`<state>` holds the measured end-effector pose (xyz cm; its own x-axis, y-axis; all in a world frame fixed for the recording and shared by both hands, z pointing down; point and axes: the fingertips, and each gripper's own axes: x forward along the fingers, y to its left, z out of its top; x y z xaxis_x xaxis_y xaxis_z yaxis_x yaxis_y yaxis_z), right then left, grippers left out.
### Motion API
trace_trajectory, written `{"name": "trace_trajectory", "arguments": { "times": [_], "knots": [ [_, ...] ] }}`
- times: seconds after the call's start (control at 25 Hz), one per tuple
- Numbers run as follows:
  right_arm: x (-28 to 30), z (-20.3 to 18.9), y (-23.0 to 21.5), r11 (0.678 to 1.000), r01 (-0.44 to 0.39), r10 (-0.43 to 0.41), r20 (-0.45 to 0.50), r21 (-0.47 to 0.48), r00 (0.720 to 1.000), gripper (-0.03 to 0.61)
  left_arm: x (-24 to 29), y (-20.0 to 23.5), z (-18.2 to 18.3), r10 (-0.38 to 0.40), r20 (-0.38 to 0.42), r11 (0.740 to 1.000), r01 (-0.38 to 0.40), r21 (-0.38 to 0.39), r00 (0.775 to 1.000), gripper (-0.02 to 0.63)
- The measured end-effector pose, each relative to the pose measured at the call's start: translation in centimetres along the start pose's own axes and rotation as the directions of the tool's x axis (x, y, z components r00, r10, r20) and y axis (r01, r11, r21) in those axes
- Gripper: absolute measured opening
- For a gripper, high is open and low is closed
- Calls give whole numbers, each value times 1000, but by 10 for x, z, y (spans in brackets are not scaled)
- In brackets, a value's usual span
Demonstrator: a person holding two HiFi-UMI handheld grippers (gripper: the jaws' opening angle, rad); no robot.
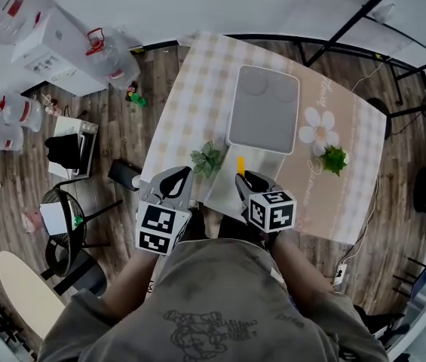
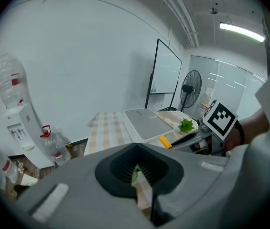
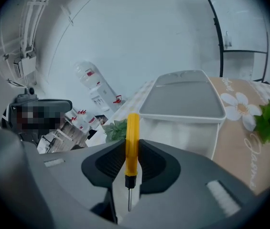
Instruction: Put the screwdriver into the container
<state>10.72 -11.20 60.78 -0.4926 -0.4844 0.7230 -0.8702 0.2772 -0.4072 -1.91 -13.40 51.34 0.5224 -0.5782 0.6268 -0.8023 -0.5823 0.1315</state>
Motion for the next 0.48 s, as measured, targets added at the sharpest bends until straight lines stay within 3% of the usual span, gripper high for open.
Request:
{"name": "trace_trajectory", "arguments": {
  "times": [0.48],
  "knots": [
    [55, -47, -11, 1000, 8, -12, -181, -20, 983, 109, 0, 5, -50, -16, -100, 998, 10, -64, 995, 0]
  ]
}}
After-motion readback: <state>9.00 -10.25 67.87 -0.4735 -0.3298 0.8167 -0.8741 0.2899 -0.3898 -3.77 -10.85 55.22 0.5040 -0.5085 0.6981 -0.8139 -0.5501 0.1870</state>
